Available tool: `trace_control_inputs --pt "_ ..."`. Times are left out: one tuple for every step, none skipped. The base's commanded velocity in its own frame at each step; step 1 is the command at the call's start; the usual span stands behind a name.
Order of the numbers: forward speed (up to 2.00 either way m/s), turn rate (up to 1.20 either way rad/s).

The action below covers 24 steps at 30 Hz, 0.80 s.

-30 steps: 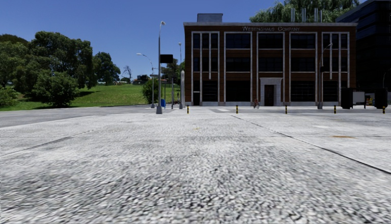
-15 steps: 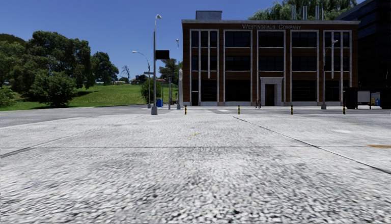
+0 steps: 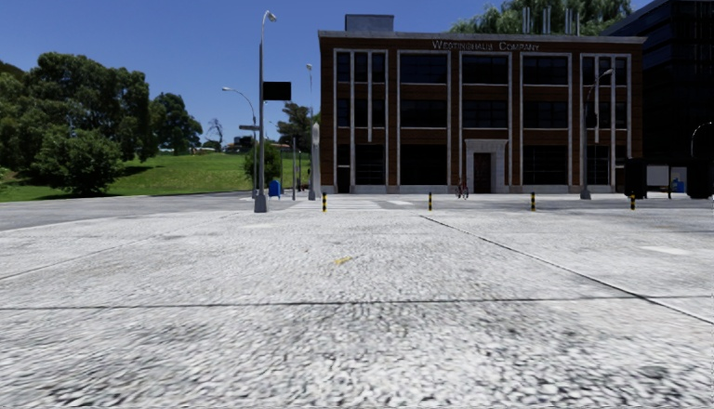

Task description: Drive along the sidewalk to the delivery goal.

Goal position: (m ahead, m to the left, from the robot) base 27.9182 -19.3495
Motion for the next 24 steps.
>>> trace_control_inputs --pt "2.00 -0.25" --pt "2.00 -0.25" --pt "2.00 -0.25" --pt "2.00 -0.25" --pt "2.00 -0.25" --pt "2.00 -0.25" --pt "2.00 -0.25" --pt "2.00 -0.20" --pt "2.00 -0.04" --pt "2.00 -0.04" --pt "2.00 0.00" --pt "2.00 0.00" --pt "2.00 0.00" --pt "2.00 0.00" --pt "2.00 0.00" --pt "2.00 0.00" --pt "2.00 0.00" --pt "2.00 0.00" --pt "2.00 0.00" --pt "2.00 0.00" --pt "2.00 0.00" --pt "2.00 0.00" --pt "2.00 0.00" --pt "2.00 0.00"
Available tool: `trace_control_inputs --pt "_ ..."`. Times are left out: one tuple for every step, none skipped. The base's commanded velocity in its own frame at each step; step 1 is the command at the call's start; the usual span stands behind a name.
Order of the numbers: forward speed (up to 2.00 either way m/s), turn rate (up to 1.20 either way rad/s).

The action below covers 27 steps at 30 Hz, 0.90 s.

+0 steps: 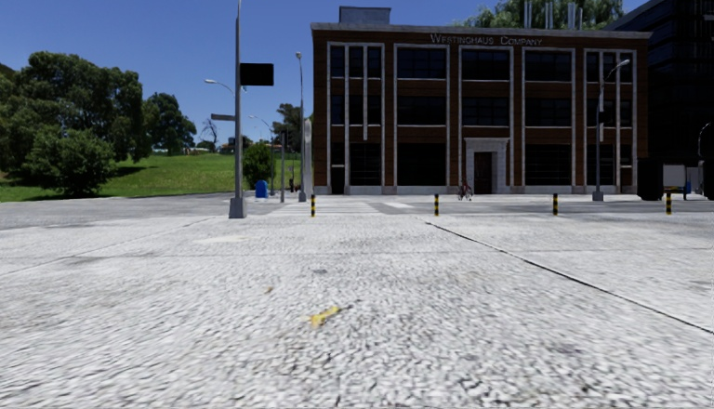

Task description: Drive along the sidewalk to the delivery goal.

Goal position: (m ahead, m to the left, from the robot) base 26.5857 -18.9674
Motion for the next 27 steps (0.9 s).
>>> trace_control_inputs --pt "2.00 0.00" --pt "2.00 0.00" --pt "2.00 0.00" --pt "2.00 0.00" --pt "2.00 0.00" --pt "2.00 0.00" --pt "2.00 0.00" --pt "2.00 0.00" --pt "2.00 0.00" --pt "2.00 0.00" --pt "2.00 0.00" --pt "2.00 0.00" --pt "2.00 0.00" --pt "2.00 0.00" --pt "2.00 0.00" --pt "2.00 0.00" --pt "2.00 0.00" --pt "2.00 0.00" --pt "2.00 0.00" --pt "2.00 0.00" --pt "2.00 0.00" --pt "2.00 0.00" --pt "2.00 0.00" --pt "2.00 0.00" --pt "2.00 0.00" --pt "2.00 0.00" --pt "2.00 0.00"
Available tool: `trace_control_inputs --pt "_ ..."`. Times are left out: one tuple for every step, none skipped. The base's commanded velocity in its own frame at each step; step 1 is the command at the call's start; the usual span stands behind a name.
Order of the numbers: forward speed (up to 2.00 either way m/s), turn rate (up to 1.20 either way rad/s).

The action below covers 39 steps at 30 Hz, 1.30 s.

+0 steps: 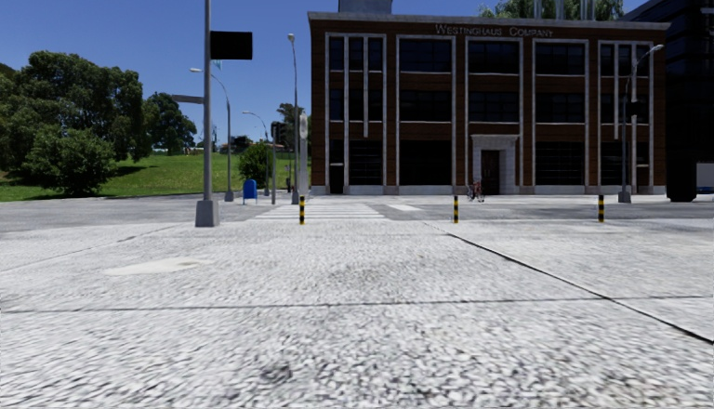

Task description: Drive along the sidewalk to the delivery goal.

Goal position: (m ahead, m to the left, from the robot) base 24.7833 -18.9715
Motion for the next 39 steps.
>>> trace_control_inputs --pt "2.00 0.00" --pt "2.00 0.00" --pt "2.00 0.00" --pt "2.00 0.00" --pt "2.00 0.00" --pt "2.00 0.00" --pt "2.00 0.00" --pt "2.00 0.00" --pt "2.00 0.00" --pt "2.00 0.00" --pt "2.00 0.00" --pt "2.00 0.00" --pt "2.00 0.00" --pt "2.00 0.00" --pt "2.00 0.00" --pt "2.00 0.00" --pt "2.00 0.00" --pt "2.00 0.00" --pt "2.00 0.00" --pt "2.00 0.00" --pt "2.00 0.00" --pt "2.00 0.00" --pt "2.00 0.00" --pt "2.00 0.00" --pt "2.00 0.00" --pt "2.00 0.00" --pt "2.00 0.00" --pt "2.00 0.00" --pt "2.00 0.00" --pt "2.00 0.00" --pt "2.00 0.00" --pt "2.00 0.00" --pt "2.00 0.00" --pt "2.00 0.00" --pt "2.00 0.00" --pt "2.00 0.00" --pt "2.00 0.00" --pt "2.00 0.00" --pt "2.00 0.00"
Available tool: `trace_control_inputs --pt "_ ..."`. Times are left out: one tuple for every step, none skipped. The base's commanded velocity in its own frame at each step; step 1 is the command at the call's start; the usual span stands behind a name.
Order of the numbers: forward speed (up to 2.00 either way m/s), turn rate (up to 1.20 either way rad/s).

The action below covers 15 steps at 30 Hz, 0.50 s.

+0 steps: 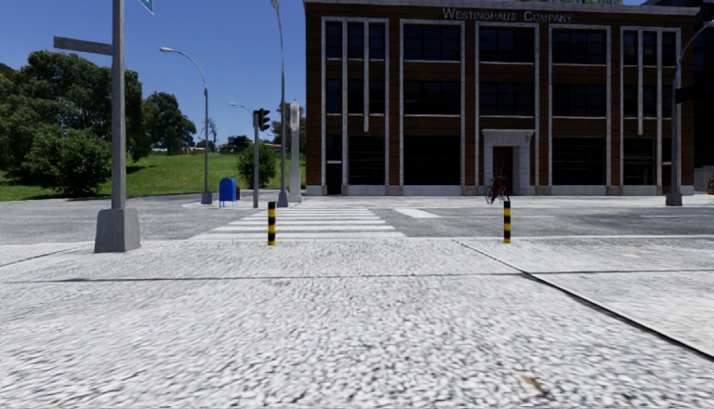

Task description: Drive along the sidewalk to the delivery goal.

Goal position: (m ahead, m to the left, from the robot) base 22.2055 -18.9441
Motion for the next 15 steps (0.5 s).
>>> trace_control_inputs --pt "2.00 0.00" --pt "2.00 0.00" --pt "2.00 0.00" --pt "2.00 0.00" --pt "2.00 0.00" --pt "2.00 0.00" --pt "2.00 0.00" --pt "2.00 0.00" --pt "2.00 0.01" --pt "2.00 0.06" --pt "2.00 0.10" --pt "2.00 0.12" --pt "2.00 0.12" --pt "2.00 0.12" --pt "2.00 0.12"
